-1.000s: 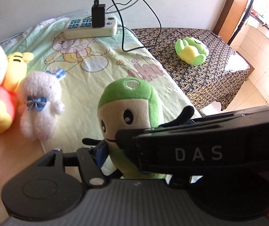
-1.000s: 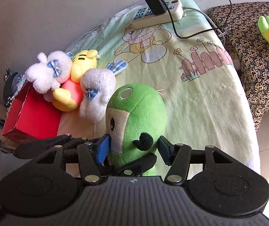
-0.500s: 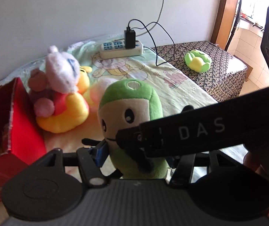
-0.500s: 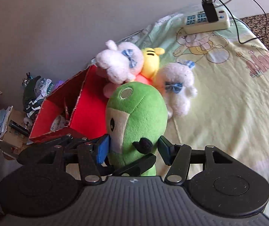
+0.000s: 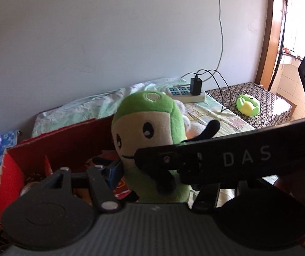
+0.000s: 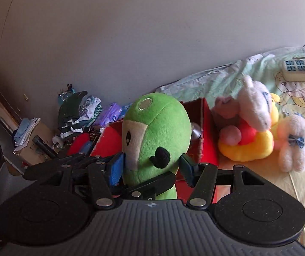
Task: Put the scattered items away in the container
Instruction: 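Carry the green plush with both grippers over the red cardboard box and lower it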
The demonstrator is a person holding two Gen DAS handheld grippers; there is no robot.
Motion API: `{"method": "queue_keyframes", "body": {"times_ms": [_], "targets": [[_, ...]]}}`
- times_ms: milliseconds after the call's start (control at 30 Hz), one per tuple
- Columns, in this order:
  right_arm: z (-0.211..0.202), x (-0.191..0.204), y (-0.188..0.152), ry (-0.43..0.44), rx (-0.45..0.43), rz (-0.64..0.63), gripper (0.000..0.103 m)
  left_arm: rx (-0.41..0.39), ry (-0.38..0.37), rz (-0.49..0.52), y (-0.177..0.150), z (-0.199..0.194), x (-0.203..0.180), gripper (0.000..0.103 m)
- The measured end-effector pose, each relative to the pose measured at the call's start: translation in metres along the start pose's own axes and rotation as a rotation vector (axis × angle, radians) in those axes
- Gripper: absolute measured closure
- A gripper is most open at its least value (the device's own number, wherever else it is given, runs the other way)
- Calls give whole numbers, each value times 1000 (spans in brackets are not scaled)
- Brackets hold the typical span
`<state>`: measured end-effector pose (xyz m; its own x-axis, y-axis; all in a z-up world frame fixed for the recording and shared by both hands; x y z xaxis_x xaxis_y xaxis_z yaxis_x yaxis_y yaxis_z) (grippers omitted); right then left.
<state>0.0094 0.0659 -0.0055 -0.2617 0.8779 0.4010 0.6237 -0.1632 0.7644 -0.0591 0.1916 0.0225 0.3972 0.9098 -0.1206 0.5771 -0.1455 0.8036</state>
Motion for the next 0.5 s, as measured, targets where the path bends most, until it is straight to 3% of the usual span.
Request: {"method": "queue_keyframes", "body": {"times_ms": [200, 500], "targets": [[47, 38, 24, 97, 24, -16, 43, -41, 89, -36, 13, -14, 62, 43], [115, 71, 41, 180, 91, -7, 44, -14, 204, -113, 15, -6, 138, 43]]}}
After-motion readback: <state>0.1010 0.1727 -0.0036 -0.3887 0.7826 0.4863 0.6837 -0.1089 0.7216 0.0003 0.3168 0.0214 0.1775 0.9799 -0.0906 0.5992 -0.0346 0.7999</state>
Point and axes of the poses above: each gripper's, at about its wrist camera, not at the fingertips, and z roughly the way its jaws point, x to its left, y to its top, the point moved 5 cm from there along z, roughly the way its jaws point, and after that the axes turned 8 degrees about -z, right-handed, at the moved point
